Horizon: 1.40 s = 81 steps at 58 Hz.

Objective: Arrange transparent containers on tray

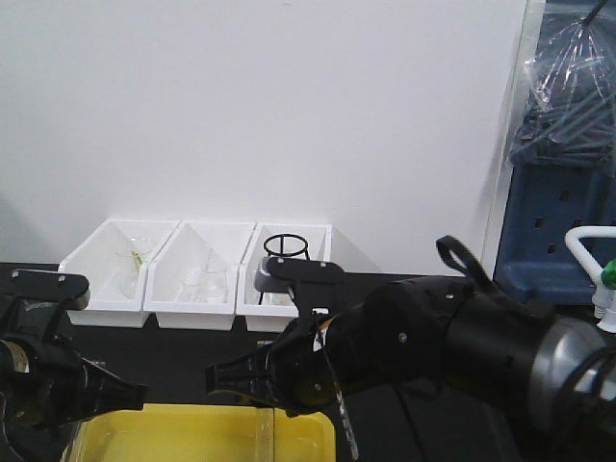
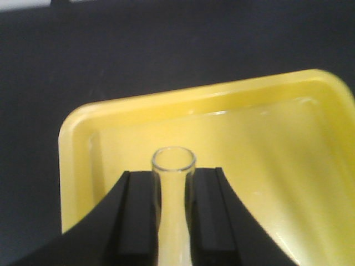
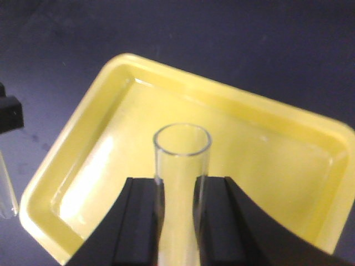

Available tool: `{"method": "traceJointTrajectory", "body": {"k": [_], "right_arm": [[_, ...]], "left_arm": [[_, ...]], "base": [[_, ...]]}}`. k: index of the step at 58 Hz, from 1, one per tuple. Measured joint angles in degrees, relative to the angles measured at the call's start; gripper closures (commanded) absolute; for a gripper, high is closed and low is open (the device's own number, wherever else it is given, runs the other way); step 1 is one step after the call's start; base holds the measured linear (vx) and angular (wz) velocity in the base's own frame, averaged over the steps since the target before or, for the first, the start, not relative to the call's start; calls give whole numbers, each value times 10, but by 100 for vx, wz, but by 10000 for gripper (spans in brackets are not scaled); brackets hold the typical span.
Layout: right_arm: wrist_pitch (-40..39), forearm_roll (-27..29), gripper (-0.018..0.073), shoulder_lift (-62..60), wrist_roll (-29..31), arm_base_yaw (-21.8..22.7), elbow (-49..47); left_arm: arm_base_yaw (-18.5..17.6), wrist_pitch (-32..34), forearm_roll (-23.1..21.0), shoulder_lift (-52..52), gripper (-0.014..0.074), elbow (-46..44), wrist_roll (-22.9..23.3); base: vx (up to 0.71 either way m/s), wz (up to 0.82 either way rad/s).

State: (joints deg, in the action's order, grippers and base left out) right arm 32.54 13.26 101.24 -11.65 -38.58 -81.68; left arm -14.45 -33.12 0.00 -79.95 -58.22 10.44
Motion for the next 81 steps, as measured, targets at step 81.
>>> {"method": "traceJointTrajectory", "body": {"k": [81], "right_arm": [[-12, 22, 568, 112, -22, 24, -3]], "left_arm": [[25, 44, 0, -198, 290, -3, -18]], "base": [[0, 0]]}}
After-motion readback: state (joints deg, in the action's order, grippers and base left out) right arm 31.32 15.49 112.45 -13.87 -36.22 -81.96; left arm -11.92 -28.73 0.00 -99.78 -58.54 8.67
